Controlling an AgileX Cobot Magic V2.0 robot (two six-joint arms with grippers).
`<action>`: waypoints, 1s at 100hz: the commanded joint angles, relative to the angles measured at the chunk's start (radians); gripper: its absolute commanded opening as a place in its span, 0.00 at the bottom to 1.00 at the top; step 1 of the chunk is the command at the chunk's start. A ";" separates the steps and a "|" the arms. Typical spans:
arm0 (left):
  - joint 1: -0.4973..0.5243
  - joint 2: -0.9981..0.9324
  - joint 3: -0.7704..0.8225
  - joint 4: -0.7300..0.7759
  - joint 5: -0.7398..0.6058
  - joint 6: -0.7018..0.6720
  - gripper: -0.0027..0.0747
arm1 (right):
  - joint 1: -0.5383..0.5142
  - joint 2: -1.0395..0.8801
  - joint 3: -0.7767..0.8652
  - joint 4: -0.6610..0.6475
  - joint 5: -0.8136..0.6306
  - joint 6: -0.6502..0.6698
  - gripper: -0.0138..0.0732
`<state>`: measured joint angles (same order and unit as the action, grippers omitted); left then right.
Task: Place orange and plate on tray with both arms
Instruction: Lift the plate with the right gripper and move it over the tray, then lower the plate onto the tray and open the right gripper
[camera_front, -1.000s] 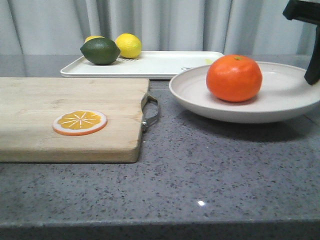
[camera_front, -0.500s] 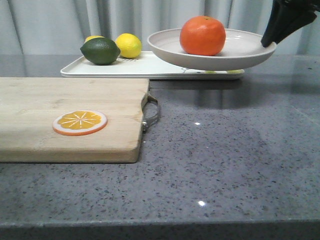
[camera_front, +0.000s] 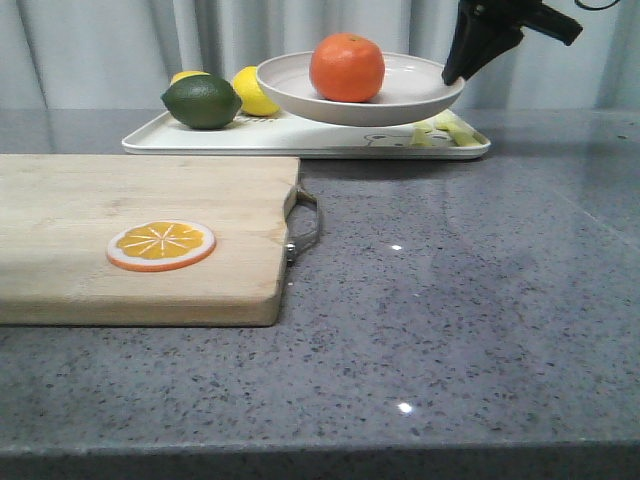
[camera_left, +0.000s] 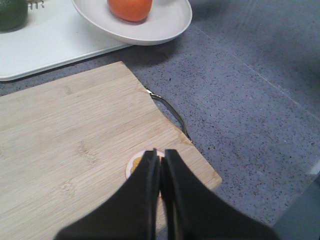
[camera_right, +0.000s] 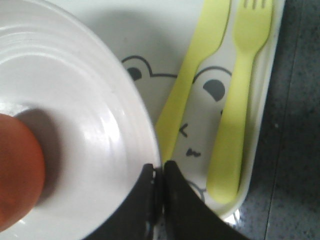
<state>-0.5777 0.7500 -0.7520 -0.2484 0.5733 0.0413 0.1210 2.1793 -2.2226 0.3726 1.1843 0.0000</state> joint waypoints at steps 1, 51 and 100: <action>0.004 -0.006 -0.025 -0.020 -0.076 -0.008 0.01 | -0.002 -0.013 -0.105 0.034 -0.027 0.000 0.09; 0.004 -0.006 -0.025 -0.020 -0.089 -0.008 0.01 | -0.002 0.154 -0.283 0.052 -0.108 0.027 0.09; 0.004 -0.002 -0.025 -0.020 -0.105 -0.008 0.01 | 0.013 0.192 -0.284 0.069 -0.175 0.027 0.09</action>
<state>-0.5777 0.7500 -0.7520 -0.2506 0.5447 0.0413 0.1288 2.4339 -2.4711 0.4036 1.0643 0.0291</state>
